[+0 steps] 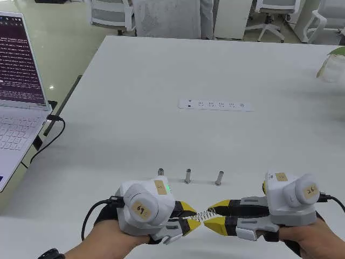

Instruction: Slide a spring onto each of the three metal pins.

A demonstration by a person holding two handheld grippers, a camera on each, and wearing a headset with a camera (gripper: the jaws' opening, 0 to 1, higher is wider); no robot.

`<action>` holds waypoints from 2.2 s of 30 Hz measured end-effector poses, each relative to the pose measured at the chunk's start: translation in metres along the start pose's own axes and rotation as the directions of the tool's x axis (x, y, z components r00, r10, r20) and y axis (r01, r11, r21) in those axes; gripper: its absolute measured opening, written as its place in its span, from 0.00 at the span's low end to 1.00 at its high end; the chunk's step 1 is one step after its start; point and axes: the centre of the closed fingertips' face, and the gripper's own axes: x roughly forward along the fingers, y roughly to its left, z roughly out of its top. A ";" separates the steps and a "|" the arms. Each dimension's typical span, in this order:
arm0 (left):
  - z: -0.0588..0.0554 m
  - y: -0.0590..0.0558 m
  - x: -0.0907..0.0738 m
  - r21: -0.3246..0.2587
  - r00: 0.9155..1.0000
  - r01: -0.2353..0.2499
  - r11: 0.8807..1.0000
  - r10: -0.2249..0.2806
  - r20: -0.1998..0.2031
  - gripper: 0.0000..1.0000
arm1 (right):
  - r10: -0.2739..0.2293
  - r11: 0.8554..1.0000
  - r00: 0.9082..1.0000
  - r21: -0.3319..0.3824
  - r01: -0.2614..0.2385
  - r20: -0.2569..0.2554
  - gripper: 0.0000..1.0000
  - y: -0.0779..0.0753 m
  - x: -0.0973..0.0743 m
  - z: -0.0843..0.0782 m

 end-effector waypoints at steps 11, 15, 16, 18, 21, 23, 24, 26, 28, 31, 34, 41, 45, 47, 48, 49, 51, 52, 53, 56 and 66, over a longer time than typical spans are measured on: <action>-0.004 -0.005 0.000 0.060 1.000 0.022 0.998 -0.020 -0.021 0.02 | 0.040 0.999 0.999 0.009 -0.040 0.005 0.11 0.006 -0.003 0.002; -0.004 -0.006 0.002 0.073 0.999 0.028 0.997 -0.026 -0.024 0.02 | 0.050 0.999 0.999 0.011 -0.050 0.002 0.11 0.007 -0.004 0.003; -0.004 -0.007 0.002 0.082 0.999 0.029 0.996 -0.027 -0.027 0.02 | 0.053 0.999 0.999 0.010 -0.053 0.000 0.10 0.008 -0.004 0.003; -0.004 -0.008 0.003 0.089 0.999 0.033 0.996 -0.031 -0.029 0.02 | 0.059 0.998 0.998 0.012 -0.059 -0.003 0.10 0.010 -0.005 0.003; -0.003 -0.008 0.004 0.097 0.999 0.036 0.995 -0.033 -0.029 0.02 | 0.066 0.998 0.998 0.017 -0.066 0.001 0.09 0.012 -0.005 0.004; -0.003 -0.009 0.005 0.100 0.999 0.038 0.994 -0.035 -0.030 0.02 | 0.068 0.998 0.998 0.019 -0.068 0.002 0.09 0.012 -0.006 0.005; -0.003 -0.009 0.006 0.104 0.999 0.038 0.994 -0.035 -0.030 0.02 | 0.072 0.997 0.997 0.026 -0.072 0.005 0.09 0.013 -0.007 0.006; -0.002 -0.010 0.006 0.102 0.999 0.040 0.994 -0.037 -0.028 0.02 | 0.070 0.997 0.998 0.029 -0.070 0.004 0.09 0.014 -0.007 0.007; -0.001 -0.010 0.006 0.106 0.999 0.040 0.994 -0.037 -0.027 0.02 | 0.067 0.997 0.998 0.023 -0.067 -0.003 0.09 0.014 -0.008 0.008; 0.000 -0.010 0.007 0.105 0.999 0.038 0.994 -0.036 -0.022 0.03 | 0.058 0.998 0.998 0.015 -0.058 -0.016 0.09 0.014 -0.009 0.009; 0.002 -0.009 0.008 0.103 0.999 0.035 0.994 -0.034 -0.015 0.03 | 0.046 0.999 0.999 0.004 -0.046 -0.024 0.09 0.014 -0.010 0.013; 0.018 -0.008 0.010 0.068 0.999 0.028 0.997 -0.032 0.044 0.03 | 0.027 0.999 0.999 -0.046 -0.029 -0.039 0.09 0.012 -0.016 0.028; 0.027 -0.008 0.011 0.047 0.996 0.030 0.998 -0.034 0.078 0.03 | 0.022 0.995 0.998 -0.092 -0.027 -0.058 0.08 0.012 -0.020 0.037; 0.033 -0.008 0.011 0.042 0.995 0.027 0.999 -0.031 0.096 0.03 | 0.019 0.994 0.998 -0.110 -0.026 -0.066 0.08 0.012 -0.021 0.041; 0.035 -0.007 0.011 0.039 0.994 0.025 0.999 -0.029 0.104 0.03 | 0.017 0.992 0.997 -0.120 -0.026 -0.071 0.08 0.012 -0.023 0.044; 0.039 -0.006 0.010 0.036 0.993 0.024 0.999 -0.028 0.116 0.03 | 0.018 0.992 0.997 -0.123 -0.026 -0.072 0.08 0.012 -0.024 0.045; 0.046 -0.004 0.008 0.036 0.990 0.020 0.999 -0.024 0.139 0.03 | 0.017 0.991 0.998 -0.134 -0.026 -0.068 0.08 0.012 -0.029 0.051; 0.049 -0.004 0.006 0.036 0.989 0.018 0.999 -0.023 0.149 0.03 | 0.016 0.990 0.998 -0.140 -0.025 -0.065 0.08 0.011 -0.032 0.054; 0.052 -0.003 0.006 0.038 0.988 0.016 0.999 -0.022 0.153 0.02 | 0.015 0.989 0.998 -0.145 -0.024 -0.065 0.08 0.011 -0.034 0.056; 0.058 -0.003 0.005 0.054 0.986 0.013 0.998 -0.022 0.162 0.02 | 0.015 0.982 0.997 -0.185 -0.029 -0.077 0.08 0.012 -0.038 0.061; 0.071 -0.010 0.007 0.111 0.984 0.027 0.993 -0.045 0.172 0.02 | 0.007 0.946 0.979 -0.317 -0.073 -0.205 0.12 0.012 -0.050 0.064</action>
